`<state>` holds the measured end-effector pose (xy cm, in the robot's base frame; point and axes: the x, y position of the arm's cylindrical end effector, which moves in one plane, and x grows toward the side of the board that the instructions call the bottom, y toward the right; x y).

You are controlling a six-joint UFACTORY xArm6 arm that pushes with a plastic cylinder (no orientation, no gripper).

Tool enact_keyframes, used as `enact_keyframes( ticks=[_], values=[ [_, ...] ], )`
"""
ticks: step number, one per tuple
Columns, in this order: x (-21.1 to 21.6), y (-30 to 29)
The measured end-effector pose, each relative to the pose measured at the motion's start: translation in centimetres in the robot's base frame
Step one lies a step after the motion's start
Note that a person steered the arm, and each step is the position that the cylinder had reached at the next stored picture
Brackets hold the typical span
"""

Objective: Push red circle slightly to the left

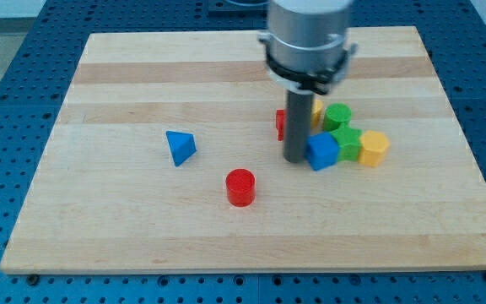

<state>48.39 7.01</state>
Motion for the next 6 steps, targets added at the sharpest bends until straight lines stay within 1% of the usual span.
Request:
enact_keyframes(
  ticks=[1, 2, 3, 5, 6],
  values=[
    [3.3, 1.5],
    [4.8, -2.4],
    [4.6, -8.4],
    [2.6, -9.1],
    [3.0, -13.5]
  ],
)
